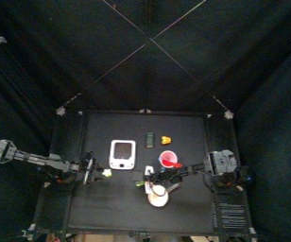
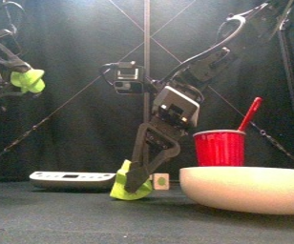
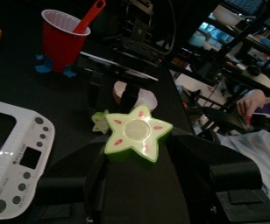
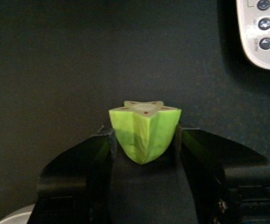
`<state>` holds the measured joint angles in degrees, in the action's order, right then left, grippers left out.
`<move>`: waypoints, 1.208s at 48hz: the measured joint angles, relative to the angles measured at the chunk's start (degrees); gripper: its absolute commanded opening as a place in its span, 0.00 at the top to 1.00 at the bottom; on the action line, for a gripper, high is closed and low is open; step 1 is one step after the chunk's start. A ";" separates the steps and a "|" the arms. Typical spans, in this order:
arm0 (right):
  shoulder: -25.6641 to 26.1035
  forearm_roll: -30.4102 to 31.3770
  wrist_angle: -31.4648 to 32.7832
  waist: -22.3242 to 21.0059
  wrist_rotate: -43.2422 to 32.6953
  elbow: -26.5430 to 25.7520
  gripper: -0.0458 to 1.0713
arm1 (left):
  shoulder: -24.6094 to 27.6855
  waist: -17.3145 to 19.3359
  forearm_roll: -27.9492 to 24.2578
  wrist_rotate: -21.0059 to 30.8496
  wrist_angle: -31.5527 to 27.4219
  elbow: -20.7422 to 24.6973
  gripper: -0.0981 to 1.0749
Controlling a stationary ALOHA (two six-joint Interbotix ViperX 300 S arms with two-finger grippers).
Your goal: Grab starfruit top
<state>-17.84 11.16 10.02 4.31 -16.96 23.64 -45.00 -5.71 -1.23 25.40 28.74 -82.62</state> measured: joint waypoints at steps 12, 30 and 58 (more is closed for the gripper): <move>0.62 0.00 1.32 0.00 0.00 0.09 0.26 | 0.00 0.00 0.00 0.00 0.09 0.00 0.45; 4.04 -0.09 1.41 0.00 0.00 1.49 0.26 | 0.00 0.00 0.00 0.00 0.00 0.00 0.45; 4.04 -0.79 0.26 -0.09 -0.09 2.72 0.26 | 0.00 0.09 0.09 0.00 -0.09 0.00 0.45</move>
<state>-13.80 10.37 10.28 4.22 -17.05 26.37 -45.00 -5.63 -1.14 25.40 28.65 -82.62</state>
